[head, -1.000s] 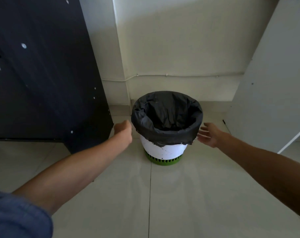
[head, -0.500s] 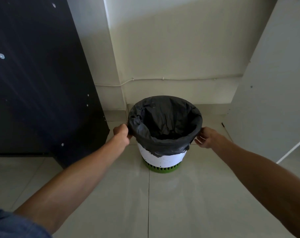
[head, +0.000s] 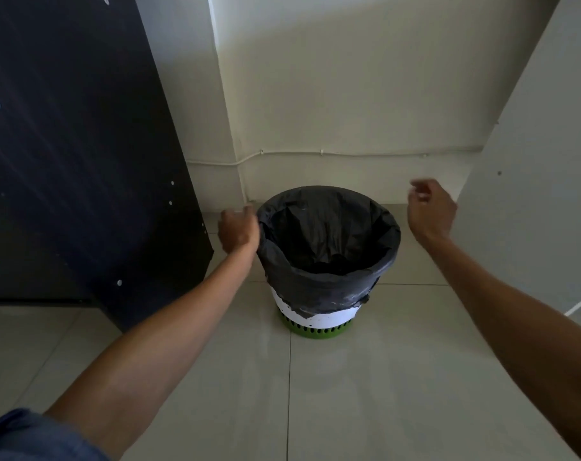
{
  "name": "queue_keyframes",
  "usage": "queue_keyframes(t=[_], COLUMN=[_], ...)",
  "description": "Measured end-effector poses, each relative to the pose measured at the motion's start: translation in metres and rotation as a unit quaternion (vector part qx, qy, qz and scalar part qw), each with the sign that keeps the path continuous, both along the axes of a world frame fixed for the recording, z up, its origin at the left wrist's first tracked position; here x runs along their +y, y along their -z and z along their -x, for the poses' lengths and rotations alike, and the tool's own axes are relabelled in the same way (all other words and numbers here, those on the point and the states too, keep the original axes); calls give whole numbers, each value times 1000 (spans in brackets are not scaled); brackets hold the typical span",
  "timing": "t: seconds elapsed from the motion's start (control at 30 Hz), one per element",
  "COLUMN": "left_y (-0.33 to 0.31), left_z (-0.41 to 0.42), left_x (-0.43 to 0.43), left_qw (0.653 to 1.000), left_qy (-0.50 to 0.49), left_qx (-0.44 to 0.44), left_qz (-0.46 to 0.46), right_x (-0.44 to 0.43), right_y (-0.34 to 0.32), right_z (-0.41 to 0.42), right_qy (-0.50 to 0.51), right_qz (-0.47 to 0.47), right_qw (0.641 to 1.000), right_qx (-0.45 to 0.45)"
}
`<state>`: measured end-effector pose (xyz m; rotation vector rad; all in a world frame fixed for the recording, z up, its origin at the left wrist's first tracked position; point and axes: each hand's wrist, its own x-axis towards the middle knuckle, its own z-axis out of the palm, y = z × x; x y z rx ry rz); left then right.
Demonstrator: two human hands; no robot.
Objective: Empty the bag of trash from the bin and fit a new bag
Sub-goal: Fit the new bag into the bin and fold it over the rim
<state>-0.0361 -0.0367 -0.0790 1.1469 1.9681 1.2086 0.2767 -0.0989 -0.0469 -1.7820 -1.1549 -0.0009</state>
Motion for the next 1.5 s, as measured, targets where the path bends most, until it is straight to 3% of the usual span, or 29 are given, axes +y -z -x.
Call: queue_keyframes(t=[0.03, 0.1, 0.2, 0.37, 0.43, 0.5, 0.6, 0.7, 0.83, 0.93, 1.03, 1.13, 1.2, 1.3, 1.43, 1.5], left_y=[-2, 5, 13, 10, 11, 10, 9, 12, 18, 16, 13, 13, 13, 9, -4, -7], left_z=[-5, -17, -28, -25, -24, -23, -23, -20, -21, -24, -25, -29, -33, -37, -28, -24], left_x=[1, 0, -3, -6, -5, -4, -10, -22, -43, -56, -63, -74, -82, -85, -67, -61], left_qw=[995, 965, 941, 924, 929, 936, 959, 983, 980, 965, 947, 934, 937, 945, 982, 988], left_qy=[60, 173, 225, 258, 259, 253, 220, 161, 124, 139, 171, 182, 181, 186, 146, 133], left_qx=[72, 191, 251, 281, 265, 245, 176, 47, -31, -40, 20, 53, 36, 19, -3, 10], left_qz=[-31, -57, -34, 17, 7, -11, -32, -71, -152, -220, -272, -302, -296, -267, -120, -79], right_x=[5, 17, 21, 23, 19, 17, 11, 2, -14, -23, -31, -44, -48, -46, -47, -48], right_y=[-6, -3, 18, 40, 41, 44, 39, 29, 19, 29, 52, 75, 85, 82, 67, 68], right_z=[6, 17, 41, 46, 47, 49, 56, 63, 76, 77, 72, 68, 64, 64, 83, 96], right_qy=[-76, -211, -233, -193, -172, -156, -156, -186, -218, -245, -252, -224, -212, -197, -193, -227], right_qz=[-2, 102, 263, 464, 519, 546, 534, 473, 427, 475, 537, 573, 573, 589, 524, 502], right_qw=[994, 933, 827, 726, 677, 655, 684, 755, 805, 788, 748, 685, 670, 671, 711, 737], right_qx=[-80, -274, -438, -470, -493, -499, -473, -413, -350, -305, -299, -389, -421, -405, -426, -391])
